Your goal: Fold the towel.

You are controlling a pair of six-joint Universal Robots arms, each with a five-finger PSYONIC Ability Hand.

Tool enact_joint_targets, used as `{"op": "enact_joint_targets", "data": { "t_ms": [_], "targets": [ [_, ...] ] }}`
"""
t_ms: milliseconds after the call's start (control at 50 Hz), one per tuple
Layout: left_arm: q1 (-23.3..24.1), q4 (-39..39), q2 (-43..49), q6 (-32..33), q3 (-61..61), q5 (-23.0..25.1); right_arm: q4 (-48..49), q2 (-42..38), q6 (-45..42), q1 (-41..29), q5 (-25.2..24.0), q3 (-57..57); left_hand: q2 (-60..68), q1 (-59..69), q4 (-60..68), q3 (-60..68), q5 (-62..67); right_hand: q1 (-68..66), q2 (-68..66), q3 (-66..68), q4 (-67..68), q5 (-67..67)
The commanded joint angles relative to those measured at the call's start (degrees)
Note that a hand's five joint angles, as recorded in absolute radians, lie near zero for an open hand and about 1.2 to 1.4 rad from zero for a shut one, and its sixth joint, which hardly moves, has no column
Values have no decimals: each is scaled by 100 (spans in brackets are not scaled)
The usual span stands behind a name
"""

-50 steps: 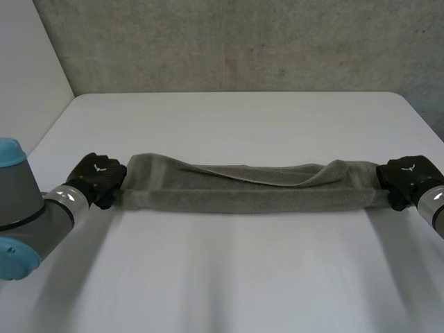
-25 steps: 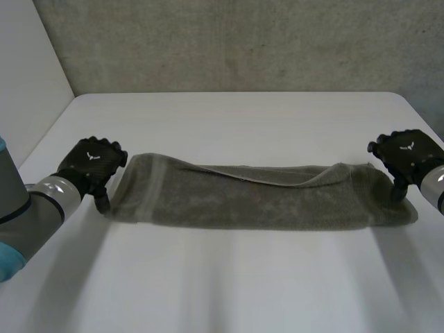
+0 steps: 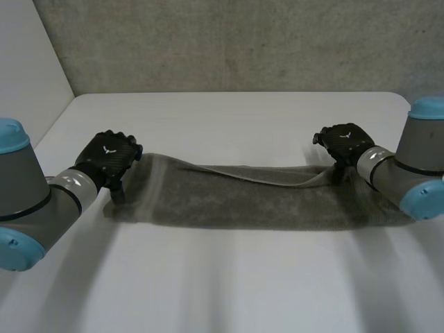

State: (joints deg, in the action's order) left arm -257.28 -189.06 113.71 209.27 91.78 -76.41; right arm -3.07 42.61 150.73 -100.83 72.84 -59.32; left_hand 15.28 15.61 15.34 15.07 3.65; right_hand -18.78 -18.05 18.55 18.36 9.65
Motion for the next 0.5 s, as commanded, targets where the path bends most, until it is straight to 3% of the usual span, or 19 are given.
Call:
{"op": "enact_joint_targets", "data": {
  "t_ms": [20, 80, 280, 400, 500],
  "targets": [
    [-15, 1, -16, 0, 24, 4, -238, -552, 114, 54, 659, 1132, -254, -288, -260, -233, -92, -207, -280, 230, 249, 120],
    [-15, 1, -25, 0, 15, 4, -36, -561, 246, 72, 950, 1299, -254, -288, -260, -233, -92, -207, -280, 230, 249, 120],
    [3, 1, -51, -88, 15, -5, 44, -359, 361, 28, 969, 975, -237, -271, -243, -216, -75, -241, -314, 264, 283, 154],
    [-6, 1, -51, -238, 15, 4, 53, 415, 457, 107, 688, 17, -221, -254, -227, -199, -58, -426, -499, 449, 468, 339],
    [-32, 1, -86, -238, 59, 12, 61, 1554, 387, 308, 284, -1500, -221, -254, -227, -199, -58, -510, -583, 533, 552, 423]
  ]
}}
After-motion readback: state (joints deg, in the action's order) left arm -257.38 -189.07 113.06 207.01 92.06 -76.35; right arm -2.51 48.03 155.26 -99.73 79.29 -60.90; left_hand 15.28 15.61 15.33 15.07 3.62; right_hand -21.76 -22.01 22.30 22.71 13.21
